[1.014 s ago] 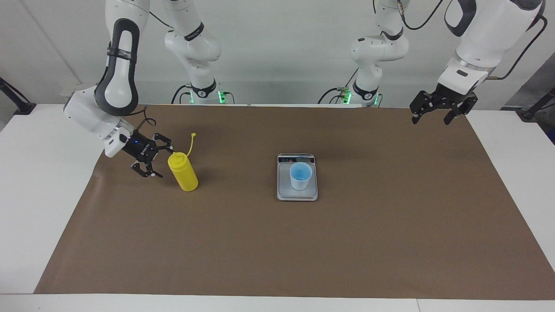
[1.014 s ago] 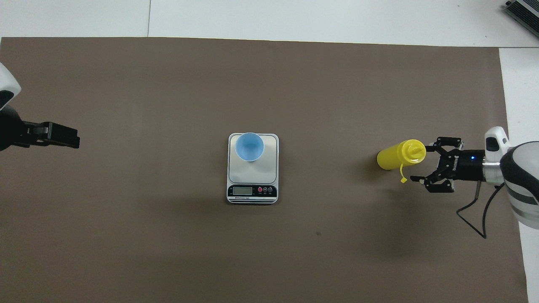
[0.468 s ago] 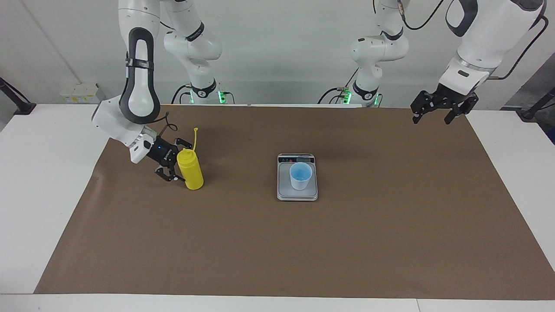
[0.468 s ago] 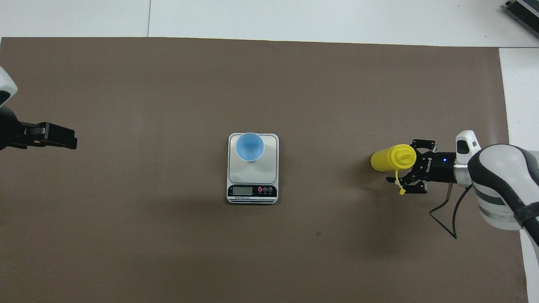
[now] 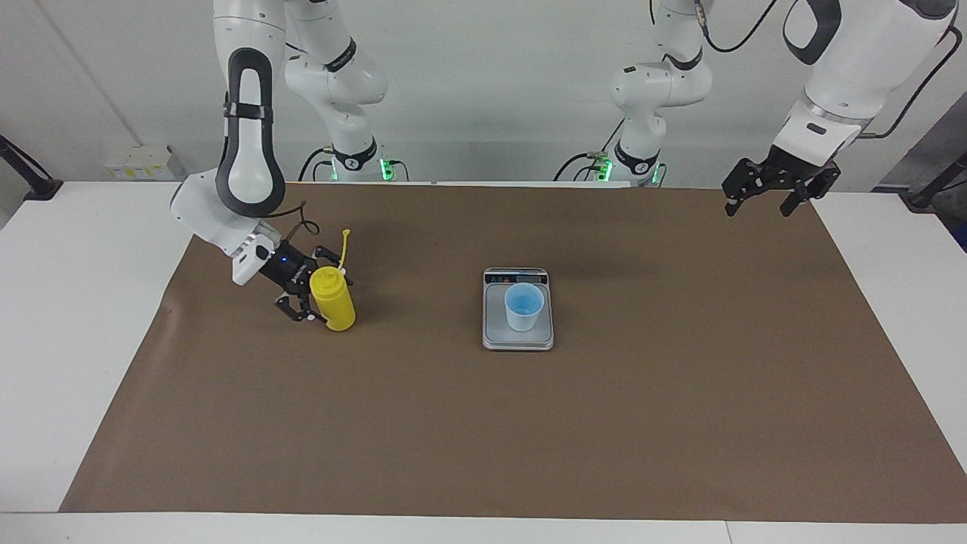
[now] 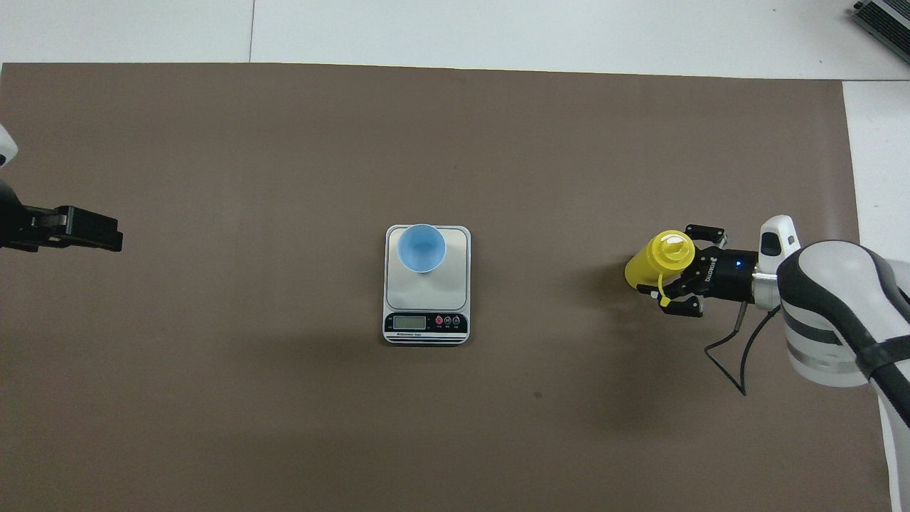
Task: Pour seasoning into cup on scale with both arms
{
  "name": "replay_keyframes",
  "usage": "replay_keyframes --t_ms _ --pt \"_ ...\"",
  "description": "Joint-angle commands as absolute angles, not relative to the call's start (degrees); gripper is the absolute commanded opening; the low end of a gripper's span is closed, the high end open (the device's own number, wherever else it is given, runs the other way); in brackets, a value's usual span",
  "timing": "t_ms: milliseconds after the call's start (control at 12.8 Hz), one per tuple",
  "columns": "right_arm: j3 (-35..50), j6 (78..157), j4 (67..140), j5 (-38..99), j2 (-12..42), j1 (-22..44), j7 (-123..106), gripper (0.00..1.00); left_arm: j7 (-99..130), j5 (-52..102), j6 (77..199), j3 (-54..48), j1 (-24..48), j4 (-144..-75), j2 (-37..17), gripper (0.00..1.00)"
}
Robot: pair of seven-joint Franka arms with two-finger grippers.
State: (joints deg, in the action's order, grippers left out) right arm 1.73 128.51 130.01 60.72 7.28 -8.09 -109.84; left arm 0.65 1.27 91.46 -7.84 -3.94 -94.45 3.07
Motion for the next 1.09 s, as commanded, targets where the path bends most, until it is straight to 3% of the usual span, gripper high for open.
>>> replay_keyframes --t_ms 0,312,624,780,1014 --pt "1.85 129.02 131.13 62.40 5.72 -8.09 -110.31 0.00 -0.35 1.41 90.62 -8.17 -4.48 -94.48 3.69 1.00" --pt "2.29 129.72 127.28 58.04 2.90 -3.72 -95.68 0.00 0.09 1.41 90.35 -8.35 -3.87 -94.48 3.69 1.00" --pt "2.46 128.07 115.96 26.54 3.95 4.90 -65.29 0.00 0.09 1.32 90.35 -8.26 -4.48 -94.48 3.78 1.00" --pt "2.46 123.16 109.37 13.07 5.79 10.78 -53.23 0.00 0.09 1.41 90.35 -8.35 -4.48 -94.57 3.78 1.00" --pt "2.46 120.24 106.17 -3.65 6.50 18.61 -37.39 0.00 0.09 1.41 90.35 -8.26 -4.48 -94.48 3.78 1.00"
